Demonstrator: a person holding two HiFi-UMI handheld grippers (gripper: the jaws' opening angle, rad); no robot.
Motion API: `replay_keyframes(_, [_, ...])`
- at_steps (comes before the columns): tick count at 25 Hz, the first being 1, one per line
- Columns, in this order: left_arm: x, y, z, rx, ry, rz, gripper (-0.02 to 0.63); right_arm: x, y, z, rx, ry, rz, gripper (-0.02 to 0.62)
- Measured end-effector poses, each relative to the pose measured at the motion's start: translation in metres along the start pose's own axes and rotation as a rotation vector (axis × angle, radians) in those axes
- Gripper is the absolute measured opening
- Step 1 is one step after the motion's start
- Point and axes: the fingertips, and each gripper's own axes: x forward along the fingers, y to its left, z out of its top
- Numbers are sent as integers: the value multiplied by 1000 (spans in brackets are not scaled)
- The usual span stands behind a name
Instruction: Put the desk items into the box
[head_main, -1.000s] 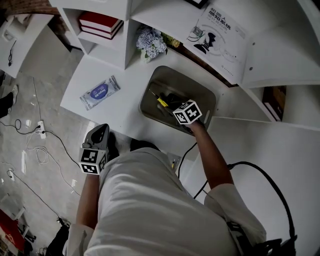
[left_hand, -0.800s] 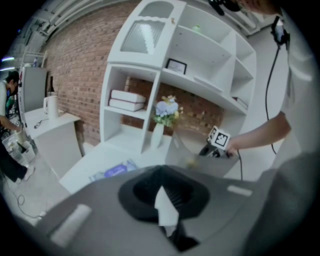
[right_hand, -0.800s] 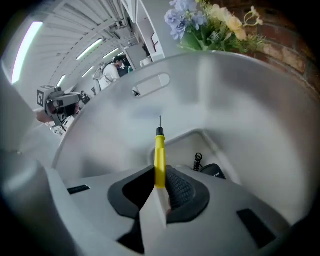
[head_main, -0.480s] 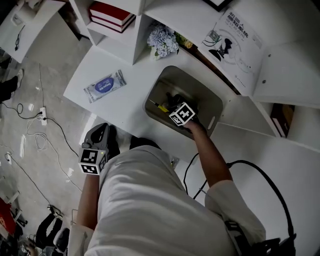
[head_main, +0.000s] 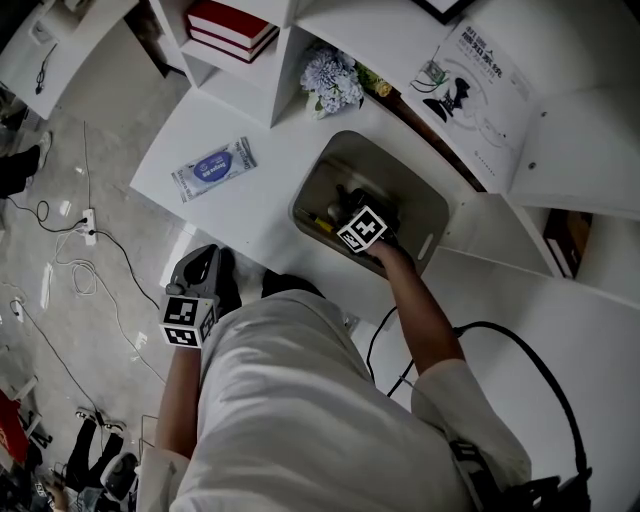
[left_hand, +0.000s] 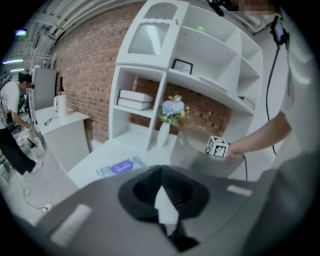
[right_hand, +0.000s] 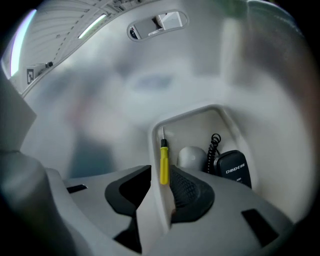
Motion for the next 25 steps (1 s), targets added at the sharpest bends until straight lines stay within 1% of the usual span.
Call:
replay_keyframes(1, [0,-1,0,2,-1,-4,5,-3,1,2,-2,-12,0,114])
replay_keyframes(2, [1,-2,0,5,-2,-8,5,-7,1,3,-6,-21,-4,118])
replay_keyframes(5, [2,-5,2,15,-5,-23,5,-19,-1,6,-11,-48,-27,118])
replay_keyframes(10, [5,-11,5,36,-10,-58,5,-44,3,13,-10,-126,-56,118])
replay_keyframes(15, [8,-16,9,60,-14,-99,5,-68,7,19,-11,-179,-105,118])
replay_keyframes(20, [11,-20,13,80,-19,-135,5,-87,12,21,-17,-208,-143,110])
replay_keyframes(25, [14,-20,15,98,-11,-161,4,-103,20,21,-10,-233,-177,80])
